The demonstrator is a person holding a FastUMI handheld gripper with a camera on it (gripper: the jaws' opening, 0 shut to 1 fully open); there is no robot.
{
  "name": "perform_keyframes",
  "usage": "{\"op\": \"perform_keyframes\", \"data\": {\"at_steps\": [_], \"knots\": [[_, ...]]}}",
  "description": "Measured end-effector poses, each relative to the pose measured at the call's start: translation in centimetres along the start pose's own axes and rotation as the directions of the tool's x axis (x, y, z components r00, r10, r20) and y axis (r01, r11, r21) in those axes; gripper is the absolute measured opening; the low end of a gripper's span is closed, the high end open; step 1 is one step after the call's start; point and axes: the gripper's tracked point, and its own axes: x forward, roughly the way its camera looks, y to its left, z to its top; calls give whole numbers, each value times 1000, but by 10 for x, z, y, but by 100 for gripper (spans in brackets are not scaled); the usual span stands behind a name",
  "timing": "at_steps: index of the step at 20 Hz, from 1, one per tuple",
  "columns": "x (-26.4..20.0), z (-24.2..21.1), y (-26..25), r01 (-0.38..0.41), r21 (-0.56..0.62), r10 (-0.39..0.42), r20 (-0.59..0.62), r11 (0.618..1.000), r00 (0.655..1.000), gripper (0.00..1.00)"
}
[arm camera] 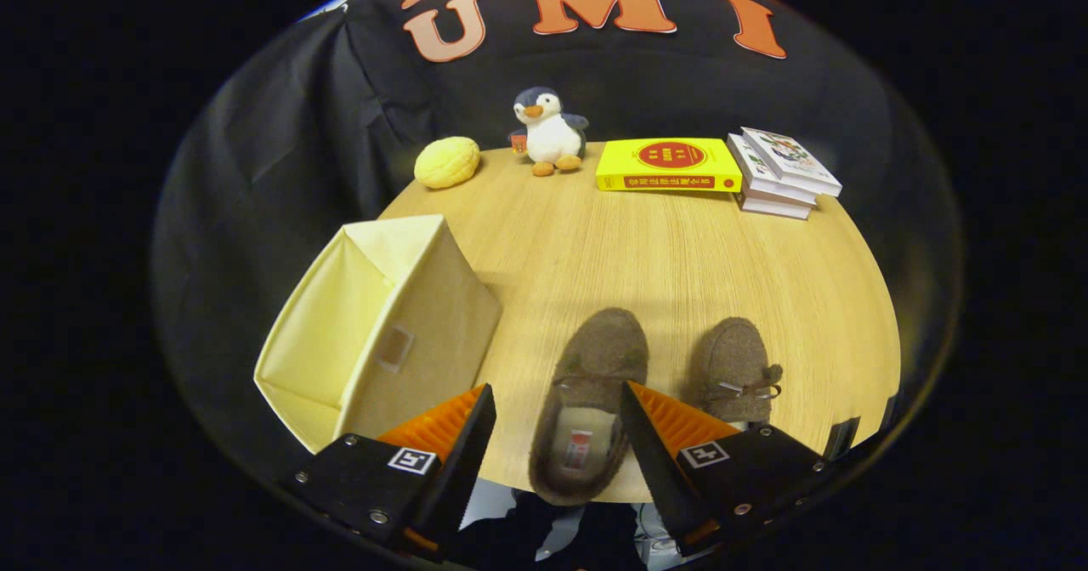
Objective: Open the storage box then place both shoes into the box .Put the left shoe in first, then the right shoe, with the right side of both shoes facing outward in a uniform manner.
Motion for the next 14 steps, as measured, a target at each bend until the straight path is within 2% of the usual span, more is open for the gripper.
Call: {"op": "perform_keyframes", "data": {"at_steps": [4,7,14], "knots": [[20,-30,-28,33,25,-32,-43,999,999,82],[42,-40,-48,80,1,-80,-67,997,995,74],[87,-43,-61,114,38,-110,-84,993,990,35]]}}
